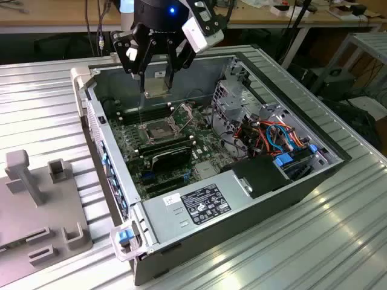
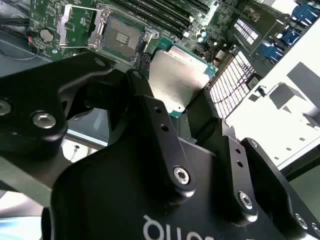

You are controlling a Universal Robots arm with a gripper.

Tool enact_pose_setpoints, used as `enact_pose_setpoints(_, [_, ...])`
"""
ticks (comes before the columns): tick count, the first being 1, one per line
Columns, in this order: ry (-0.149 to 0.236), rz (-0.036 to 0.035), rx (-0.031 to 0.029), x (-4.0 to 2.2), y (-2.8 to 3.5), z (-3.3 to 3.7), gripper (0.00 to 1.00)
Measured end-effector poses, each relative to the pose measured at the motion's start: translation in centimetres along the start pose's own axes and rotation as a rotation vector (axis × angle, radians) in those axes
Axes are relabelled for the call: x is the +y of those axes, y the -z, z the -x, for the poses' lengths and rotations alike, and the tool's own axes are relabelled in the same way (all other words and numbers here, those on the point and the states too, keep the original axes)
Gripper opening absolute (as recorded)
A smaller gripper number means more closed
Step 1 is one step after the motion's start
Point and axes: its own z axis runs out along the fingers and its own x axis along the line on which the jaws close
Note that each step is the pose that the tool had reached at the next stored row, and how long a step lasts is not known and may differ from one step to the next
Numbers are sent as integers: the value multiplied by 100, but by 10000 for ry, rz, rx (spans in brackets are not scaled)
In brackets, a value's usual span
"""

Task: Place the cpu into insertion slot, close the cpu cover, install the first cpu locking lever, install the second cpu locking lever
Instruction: 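Place the cpu into insertion slot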

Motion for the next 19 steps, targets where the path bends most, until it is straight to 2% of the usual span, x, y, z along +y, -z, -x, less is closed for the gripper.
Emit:
enact_pose_setpoints(4, [0,1,1,0,0,0,55])
enact_pose_setpoints(10, [1,1,0,5,-4,54,55])
enact_pose_setpoints(13, [0,0,1,9,-10,102,55])
enact_pose_setpoints(19, [0,-1,1,11,-16,140,55])
